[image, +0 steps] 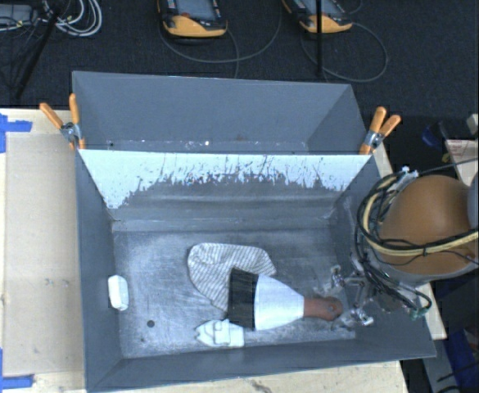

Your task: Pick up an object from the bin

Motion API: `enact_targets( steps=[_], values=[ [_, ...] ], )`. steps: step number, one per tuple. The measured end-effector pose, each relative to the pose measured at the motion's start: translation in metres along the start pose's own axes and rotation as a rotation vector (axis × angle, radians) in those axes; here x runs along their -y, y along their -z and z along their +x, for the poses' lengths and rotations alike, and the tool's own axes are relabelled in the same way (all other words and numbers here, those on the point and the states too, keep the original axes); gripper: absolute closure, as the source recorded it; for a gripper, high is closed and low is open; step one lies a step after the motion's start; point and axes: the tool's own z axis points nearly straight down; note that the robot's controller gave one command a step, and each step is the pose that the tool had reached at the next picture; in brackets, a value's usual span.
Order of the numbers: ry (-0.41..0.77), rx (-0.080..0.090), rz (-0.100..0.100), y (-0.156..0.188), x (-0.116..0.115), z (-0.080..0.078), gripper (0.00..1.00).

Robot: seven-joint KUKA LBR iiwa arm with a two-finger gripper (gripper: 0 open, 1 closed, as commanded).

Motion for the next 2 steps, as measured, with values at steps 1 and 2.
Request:
enact_targets(
  steps=[1, 2],
  values=[
    [0.0, -0.003, -0.003, 0.005, -0.001, 0.0, 1.0],
    [-0.001, -0.008, -0.006, 0.017, -0.002, 0.001, 1.0]
  ],
)
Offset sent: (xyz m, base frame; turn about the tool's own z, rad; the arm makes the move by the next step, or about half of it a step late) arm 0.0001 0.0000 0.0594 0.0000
